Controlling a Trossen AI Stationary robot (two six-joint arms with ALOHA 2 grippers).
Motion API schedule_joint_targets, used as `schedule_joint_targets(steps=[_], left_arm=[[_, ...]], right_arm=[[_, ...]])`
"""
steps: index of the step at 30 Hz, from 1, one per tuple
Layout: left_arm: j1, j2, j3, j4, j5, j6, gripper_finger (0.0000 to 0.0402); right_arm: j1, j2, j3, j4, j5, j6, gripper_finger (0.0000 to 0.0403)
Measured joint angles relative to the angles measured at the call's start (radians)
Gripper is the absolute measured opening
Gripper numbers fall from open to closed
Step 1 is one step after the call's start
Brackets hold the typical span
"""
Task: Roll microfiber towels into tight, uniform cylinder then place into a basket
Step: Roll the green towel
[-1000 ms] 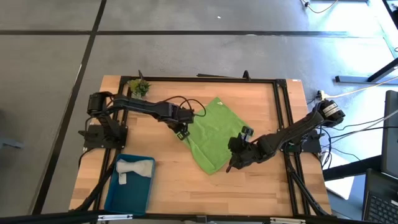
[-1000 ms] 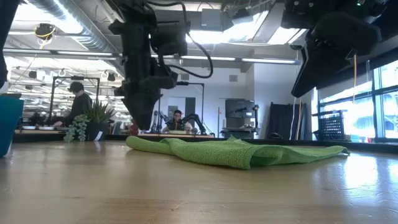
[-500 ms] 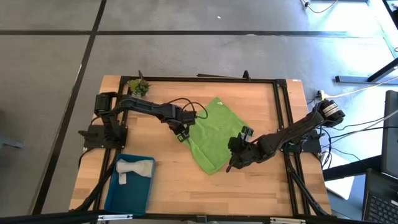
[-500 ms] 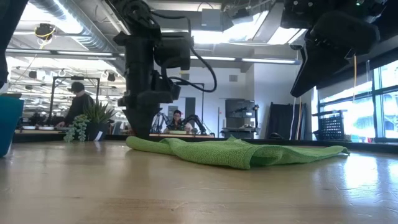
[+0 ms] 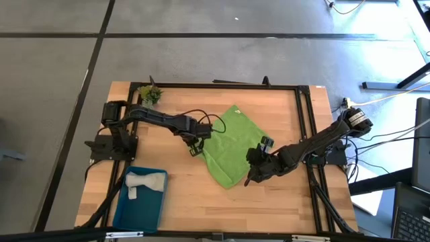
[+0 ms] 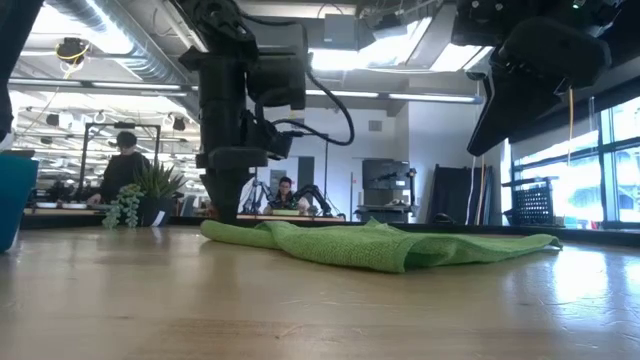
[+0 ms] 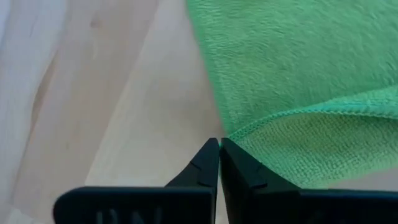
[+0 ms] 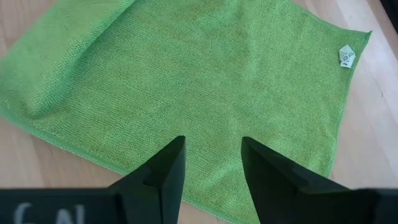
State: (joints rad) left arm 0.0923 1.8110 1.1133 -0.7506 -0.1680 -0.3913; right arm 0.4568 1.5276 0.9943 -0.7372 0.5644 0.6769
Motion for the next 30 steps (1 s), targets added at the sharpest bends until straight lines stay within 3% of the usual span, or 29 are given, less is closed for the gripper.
schedule_joint_targets(steps=[12,22,26,30], left_arm=[[-0.206,-0.068,0.000,-0.028,-0.101,0.038,0.0000],[-0.384,-0.079,0.001,-0.075,-0.104,0.036,0.0000],[-0.421,-0.079,0.001,-0.076,-0.104,0.037,0.0000],[-0.433,-0.079,0.001,-0.075,-0.111,0.034,0.0000]], right_arm=[[0.000,0.000,0.000,0.002,0.000,0.003,0.0158],[0.000,0.000,0.000,0.015,0.000,-0.011,0.0158],[0.018,0.010,0.000,0.043,-0.026,-0.102,0.0158],[0.066,0.051,-0.019,0.167,-0.108,-0.299,0.0158]])
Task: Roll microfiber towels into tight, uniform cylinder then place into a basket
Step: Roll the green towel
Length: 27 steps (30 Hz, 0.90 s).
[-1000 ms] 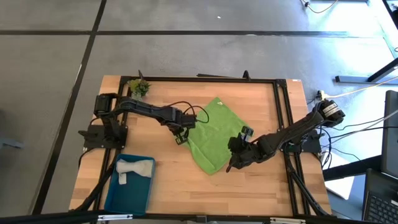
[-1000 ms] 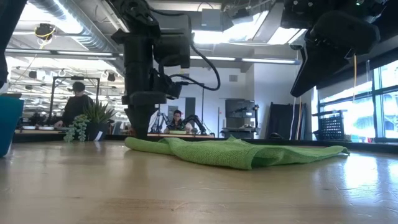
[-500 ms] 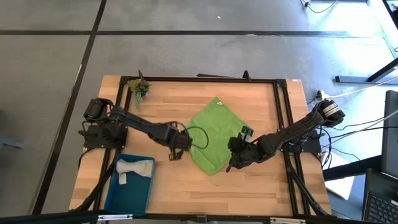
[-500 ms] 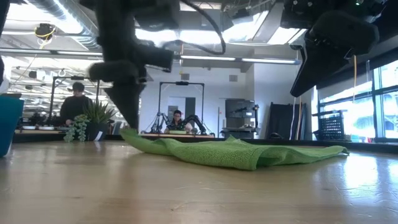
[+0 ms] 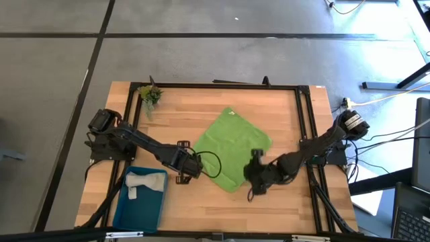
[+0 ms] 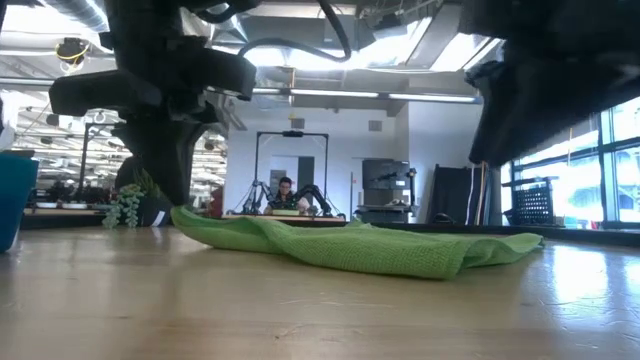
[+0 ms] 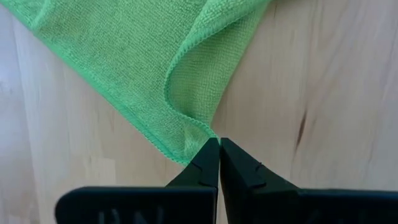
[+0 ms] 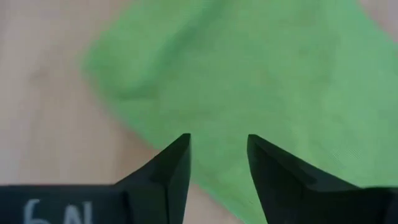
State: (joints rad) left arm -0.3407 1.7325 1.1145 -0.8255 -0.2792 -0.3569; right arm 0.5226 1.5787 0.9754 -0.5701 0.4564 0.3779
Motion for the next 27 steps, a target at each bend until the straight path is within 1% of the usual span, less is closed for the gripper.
schedule_joint_targets(steps=[4,7,10,12,14,15,27], left_arm=[[0.000,0.000,0.000,0.006,-0.002,-0.003,0.0000],[0.006,0.000,0.000,0.011,-0.001,-0.007,0.0000],[0.013,0.000,0.000,0.011,-0.001,-0.007,0.0000],[0.015,0.000,0.000,0.015,0.002,-0.008,0.0000],[0.019,0.000,0.000,0.025,0.005,-0.008,0.0000],[0.021,0.000,0.000,0.028,0.007,-0.010,0.0000],[0.022,0.001,0.000,0.034,0.010,-0.029,0.0000]], right_arm=[[0.067,0.072,-0.023,0.185,-0.065,-0.204,0.0158],[0.108,0.137,-0.025,0.309,-0.065,-0.328,0.0158],[0.127,0.210,-0.025,0.416,-0.029,-0.416,0.0158],[0.128,0.252,-0.025,0.444,0.026,-0.466,0.0158],[0.128,0.283,-0.026,0.454,0.089,-0.496,0.0158],[0.127,0.292,-0.026,0.459,0.104,-0.511,0.0158],[0.116,0.313,-0.026,0.555,0.118,-0.540,0.0158]])
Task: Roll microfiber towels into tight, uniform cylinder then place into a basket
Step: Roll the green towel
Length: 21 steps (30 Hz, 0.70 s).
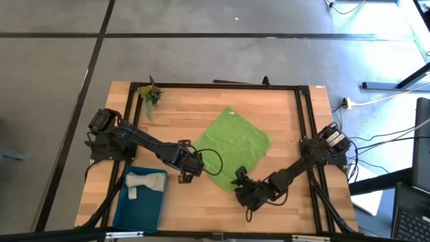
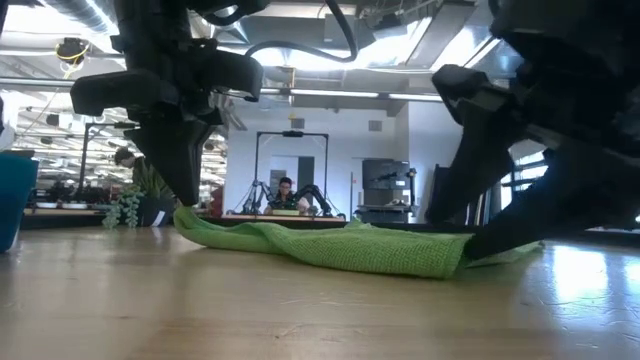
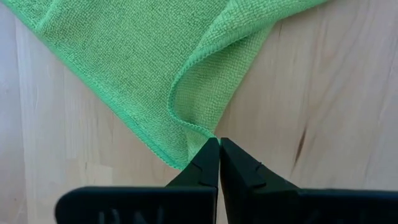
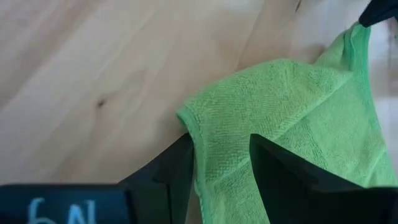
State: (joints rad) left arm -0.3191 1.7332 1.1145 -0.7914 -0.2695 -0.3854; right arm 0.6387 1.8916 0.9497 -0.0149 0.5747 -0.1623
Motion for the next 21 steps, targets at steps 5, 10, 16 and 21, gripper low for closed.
schedule_joint_targets(steps=[5,10,16,21], left_arm=[[0.000,0.000,0.000,0.000,0.001,0.000,0.0000],[0.000,0.000,0.000,0.000,0.001,0.000,0.0000],[0.000,0.000,0.000,0.000,0.002,0.000,0.0000],[-0.010,0.000,-0.001,-0.001,-0.014,-0.003,0.0000]], right_arm=[[-0.009,0.015,0.000,0.024,0.001,0.002,0.0157],[-0.008,0.014,0.000,0.032,0.026,0.003,0.0109],[-0.008,0.011,0.000,0.017,0.067,0.028,0.0011],[-0.007,-0.028,0.000,-0.067,0.131,0.110,0.0009]])
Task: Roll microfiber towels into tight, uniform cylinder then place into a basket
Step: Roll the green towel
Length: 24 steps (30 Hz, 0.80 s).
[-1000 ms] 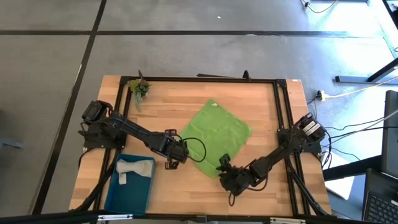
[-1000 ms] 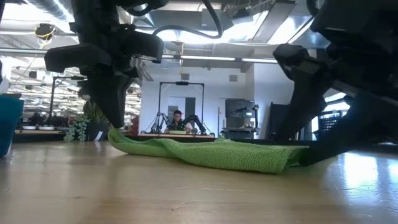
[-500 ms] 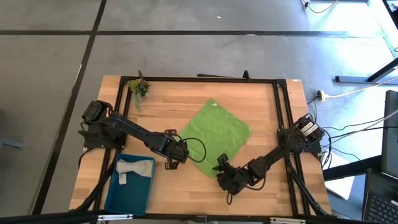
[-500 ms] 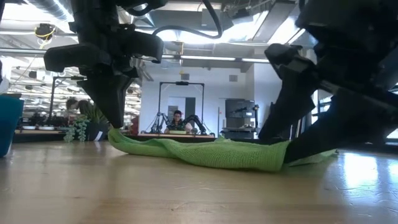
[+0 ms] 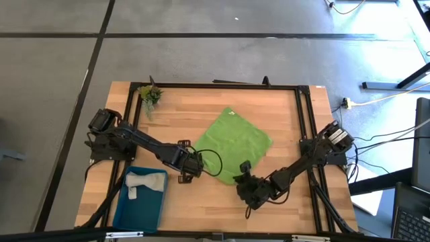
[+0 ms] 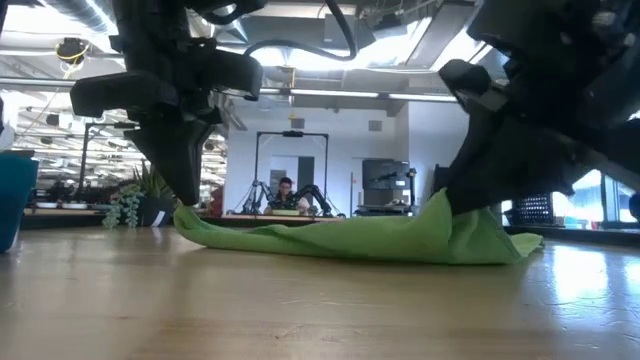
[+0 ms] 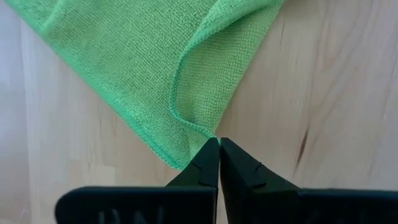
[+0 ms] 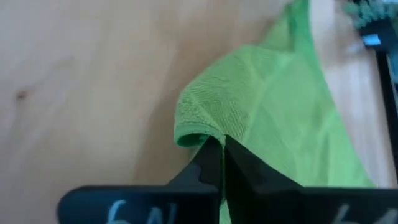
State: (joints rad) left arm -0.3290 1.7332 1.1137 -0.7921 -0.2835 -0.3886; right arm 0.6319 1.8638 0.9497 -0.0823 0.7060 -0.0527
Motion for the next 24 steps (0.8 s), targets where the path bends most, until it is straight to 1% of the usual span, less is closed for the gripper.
schedule_joint_targets(steps=[2,6,10,12,14,16,19,24], left_arm=[[-0.009,0.000,0.000,0.000,-0.022,-0.004,0.0000],[-0.034,0.000,0.000,0.001,-0.051,-0.072,0.0000],[-0.083,0.000,0.001,0.008,-0.091,-0.129,0.0000],[-0.107,0.000,0.001,0.033,-0.099,-0.161,0.0000],[-0.130,0.000,0.013,0.074,-0.100,-0.174,0.0000],[-0.145,0.000,0.029,0.121,-0.108,-0.147,0.0000],[-0.151,0.000,0.049,0.174,-0.169,-0.085,0.0000],[-0.117,0.000,0.060,0.220,-0.230,-0.024,0.0000]], right_arm=[[0.002,-0.032,0.000,-0.058,0.007,0.060,0.0006],[0.021,-0.109,0.000,-0.146,0.004,0.201,0.0008],[0.048,-0.165,0.000,-0.218,-0.048,0.339,0.0004],[0.061,-0.182,0.000,-0.243,-0.079,0.420,0.0005],[0.075,-0.191,0.000,-0.269,-0.085,0.491,0.0005],[0.089,-0.192,0.000,-0.288,-0.069,0.541,0.0005],[0.101,-0.192,0.000,-0.333,-0.026,0.620,0.0005],[0.105,-0.192,0.000,-0.434,0.049,0.760,0.0005]])
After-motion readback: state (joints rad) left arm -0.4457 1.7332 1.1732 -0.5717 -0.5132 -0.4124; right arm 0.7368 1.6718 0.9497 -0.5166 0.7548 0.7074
